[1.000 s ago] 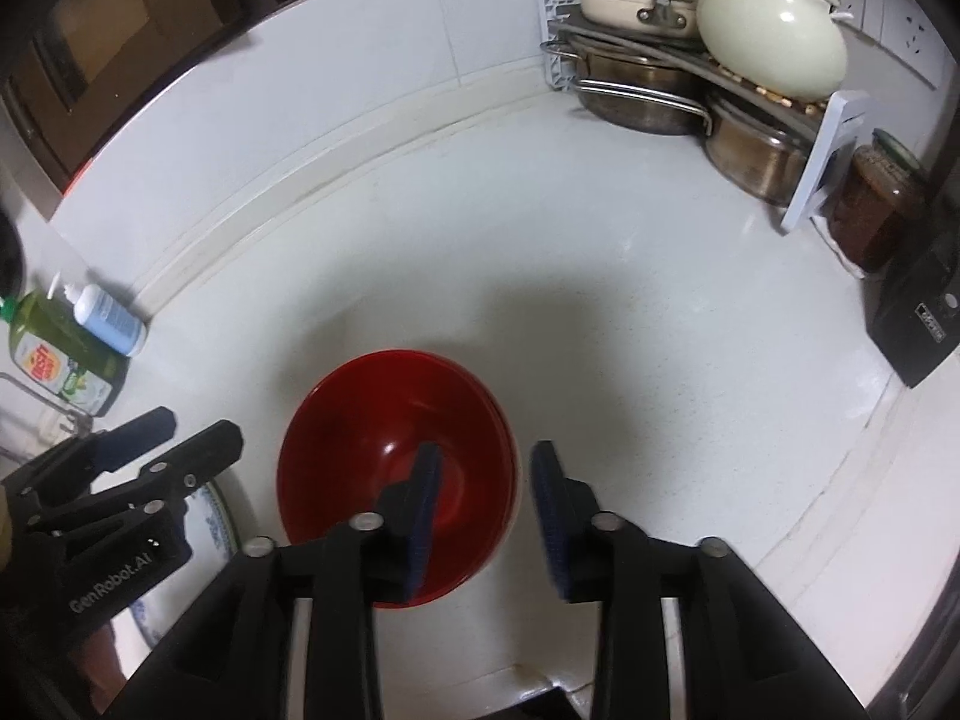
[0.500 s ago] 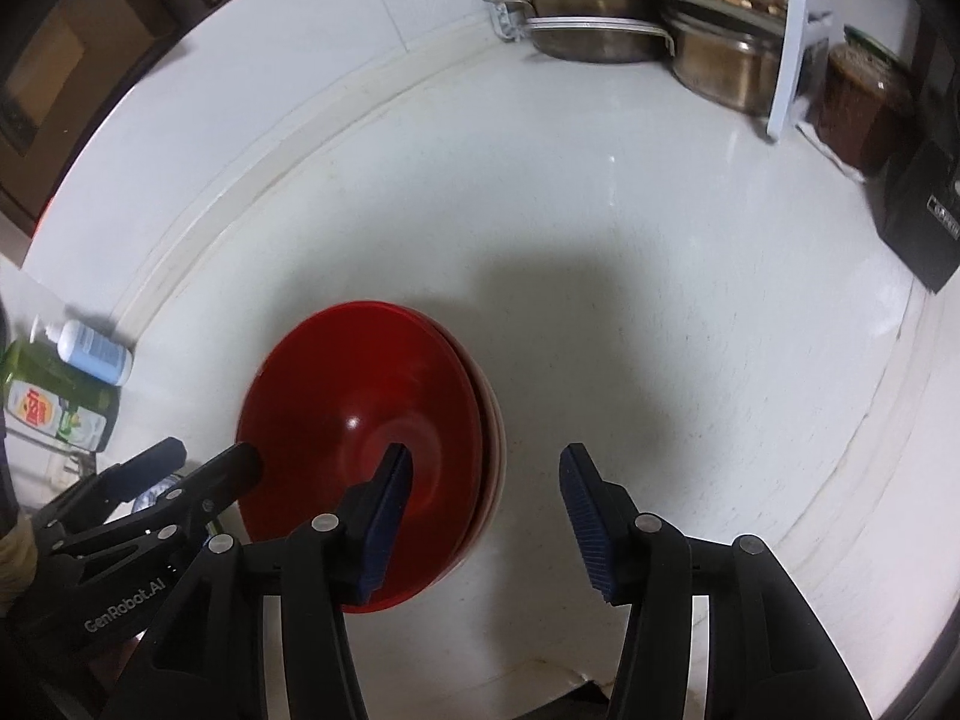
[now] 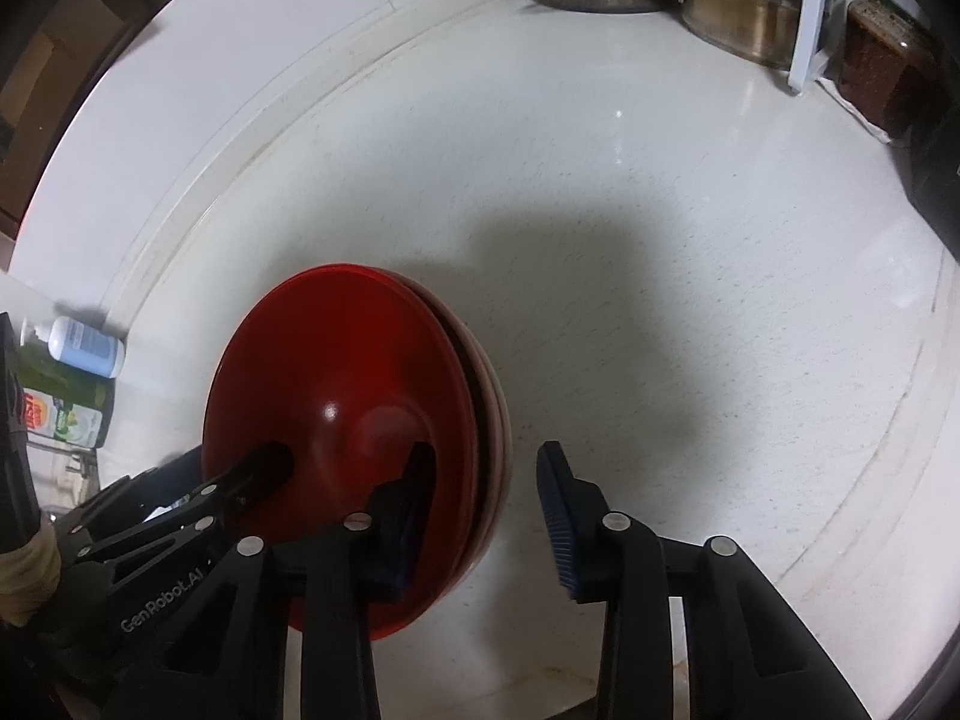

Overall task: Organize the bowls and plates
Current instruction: 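Carry the nested bowls and lower them onto the blue-and-white plate stack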

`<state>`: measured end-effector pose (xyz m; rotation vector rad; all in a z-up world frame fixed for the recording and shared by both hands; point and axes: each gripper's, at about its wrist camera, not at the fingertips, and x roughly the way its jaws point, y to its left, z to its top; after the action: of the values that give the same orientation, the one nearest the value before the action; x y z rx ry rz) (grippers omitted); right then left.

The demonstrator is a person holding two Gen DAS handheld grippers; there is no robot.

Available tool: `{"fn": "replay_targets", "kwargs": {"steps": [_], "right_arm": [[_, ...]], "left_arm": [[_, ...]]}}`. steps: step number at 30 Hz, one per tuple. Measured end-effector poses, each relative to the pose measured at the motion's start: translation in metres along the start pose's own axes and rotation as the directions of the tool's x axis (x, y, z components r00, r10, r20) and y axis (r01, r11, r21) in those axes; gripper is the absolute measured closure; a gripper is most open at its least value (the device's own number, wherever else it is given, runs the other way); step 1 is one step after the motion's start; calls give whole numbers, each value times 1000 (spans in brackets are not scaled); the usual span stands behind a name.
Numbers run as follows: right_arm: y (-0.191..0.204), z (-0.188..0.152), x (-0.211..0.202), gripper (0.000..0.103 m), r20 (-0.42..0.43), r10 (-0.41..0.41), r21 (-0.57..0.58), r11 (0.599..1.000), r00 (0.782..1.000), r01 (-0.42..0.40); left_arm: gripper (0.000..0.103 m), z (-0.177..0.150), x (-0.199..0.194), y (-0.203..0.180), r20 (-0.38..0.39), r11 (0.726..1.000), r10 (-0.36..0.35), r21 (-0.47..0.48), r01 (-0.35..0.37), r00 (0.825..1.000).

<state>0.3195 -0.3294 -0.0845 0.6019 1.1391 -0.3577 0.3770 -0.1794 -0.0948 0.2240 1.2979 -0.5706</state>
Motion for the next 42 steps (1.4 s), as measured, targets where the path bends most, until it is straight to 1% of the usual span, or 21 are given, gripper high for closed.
{"fn": "replay_targets", "kwargs": {"steps": [3,6,8,10,11,15,22,28,33,42], "right_arm": [[1,0,5,73,-21,-1,-7,1000,1000,1],[1,0,10,77,-45,15,0,1000,999,-15],[2,0,12,77,-50,13,-2,1000,999,-13],[3,0,13,77,-51,14,-6,1000,999,-14],[4,0,13,77,-52,15,-6,1000,999,-15],[4,1,12,78,-50,10,-18,1000,999,-11],[5,-1,11,78,-52,6,-32,999,999,-8],[9,-1,8,78,-42,4,-48,999,999,-6],[15,-2,1,78,-24,2,-66,998,1000,-3],[36,-4,-21,78,18,14,-124,992,1000,-12]], "left_arm": [[56,2,1,1,-6,1000,-17,-11,17,1000],[67,3,1,0,-15,999,-47,-20,47,999],[70,4,1,-1,-18,998,-57,-22,56,998],[75,4,2,-1,-27,997,-69,-28,69,997],[80,5,3,-2,-36,996,-83,-28,82,996],[79,4,2,-4,-38,998,-67,-20,66,997],[79,4,2,-4,-40,997,-60,-51,58,997],[79,4,-2,-3,-18,997,-52,-58,51,998],[79,-1,-16,6,9,996,-52,-67,52,999],[79,-11,-47,21,70,994,-46,-96,53,996]]}}
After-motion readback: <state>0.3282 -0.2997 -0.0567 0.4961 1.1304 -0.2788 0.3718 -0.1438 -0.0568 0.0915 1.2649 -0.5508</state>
